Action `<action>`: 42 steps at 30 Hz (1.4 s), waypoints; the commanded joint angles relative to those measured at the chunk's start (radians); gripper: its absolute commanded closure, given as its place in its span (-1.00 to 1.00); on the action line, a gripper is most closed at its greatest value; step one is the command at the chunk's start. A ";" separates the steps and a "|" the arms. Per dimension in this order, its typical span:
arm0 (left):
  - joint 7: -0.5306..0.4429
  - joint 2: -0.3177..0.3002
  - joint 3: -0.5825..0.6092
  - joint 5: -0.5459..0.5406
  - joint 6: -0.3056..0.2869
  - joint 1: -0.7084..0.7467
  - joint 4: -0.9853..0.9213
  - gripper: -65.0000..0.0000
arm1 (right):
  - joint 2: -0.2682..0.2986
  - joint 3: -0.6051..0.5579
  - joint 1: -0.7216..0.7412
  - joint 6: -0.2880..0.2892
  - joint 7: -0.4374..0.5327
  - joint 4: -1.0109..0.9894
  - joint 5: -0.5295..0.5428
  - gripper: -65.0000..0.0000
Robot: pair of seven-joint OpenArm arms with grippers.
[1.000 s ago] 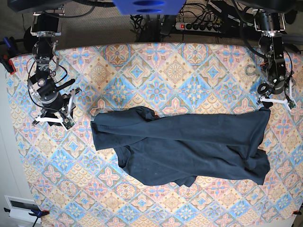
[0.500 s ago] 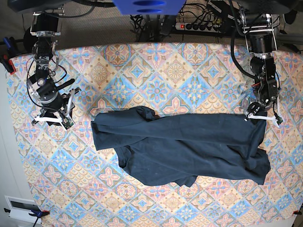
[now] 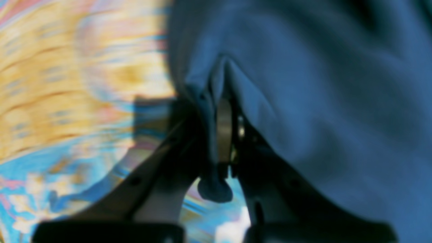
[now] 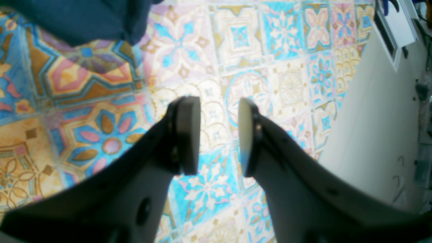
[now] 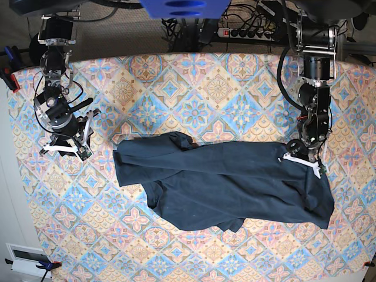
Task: Layout the t-shirt on the table in an organized manner, then fold the t-shirt properly
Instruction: 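Grasp the shirt corner with the left gripper and pull it outward, then grasp the opposite shirt corner with the right gripper, holding with the left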
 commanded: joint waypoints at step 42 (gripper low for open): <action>0.062 -0.175 -0.379 -0.147 -0.105 0.529 0.646 1.00 | -0.033 -0.021 0.221 -0.008 -0.061 -0.507 0.675 0.01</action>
